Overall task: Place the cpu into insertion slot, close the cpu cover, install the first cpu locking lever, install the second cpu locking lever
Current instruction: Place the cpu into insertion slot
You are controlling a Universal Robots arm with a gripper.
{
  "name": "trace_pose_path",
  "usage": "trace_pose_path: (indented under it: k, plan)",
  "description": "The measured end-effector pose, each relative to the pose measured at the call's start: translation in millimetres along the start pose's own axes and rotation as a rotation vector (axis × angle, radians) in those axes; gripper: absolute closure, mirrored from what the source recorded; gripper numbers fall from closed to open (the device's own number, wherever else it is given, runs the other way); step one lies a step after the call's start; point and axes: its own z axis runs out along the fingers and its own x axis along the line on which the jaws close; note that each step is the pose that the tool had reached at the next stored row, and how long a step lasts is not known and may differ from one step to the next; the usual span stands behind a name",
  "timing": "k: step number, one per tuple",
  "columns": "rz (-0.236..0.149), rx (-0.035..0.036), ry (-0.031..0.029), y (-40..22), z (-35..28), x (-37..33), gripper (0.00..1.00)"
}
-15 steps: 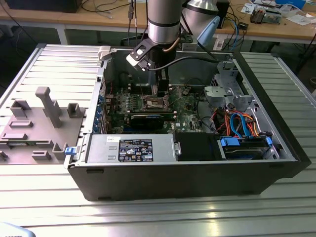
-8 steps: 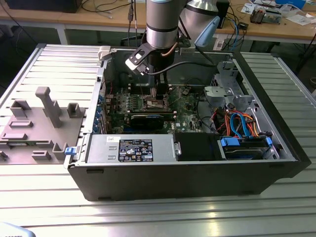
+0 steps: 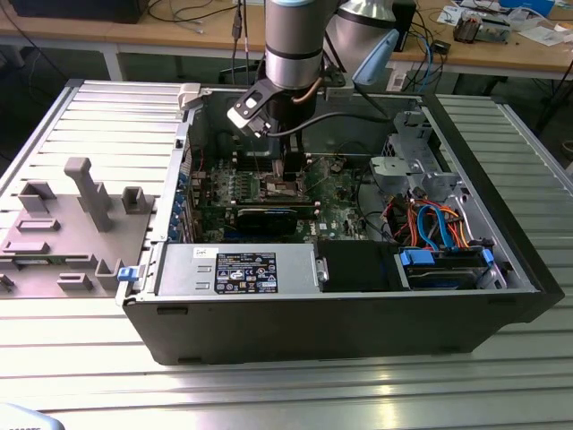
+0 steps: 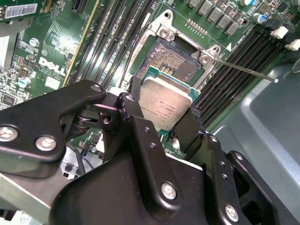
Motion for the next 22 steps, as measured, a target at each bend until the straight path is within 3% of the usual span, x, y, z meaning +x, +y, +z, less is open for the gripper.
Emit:
trace_pose_path:
  k: [22]
  plan:
    - [0.0, 0.0001, 0.0, -3.5, 6.5, 0.5, 0.45]
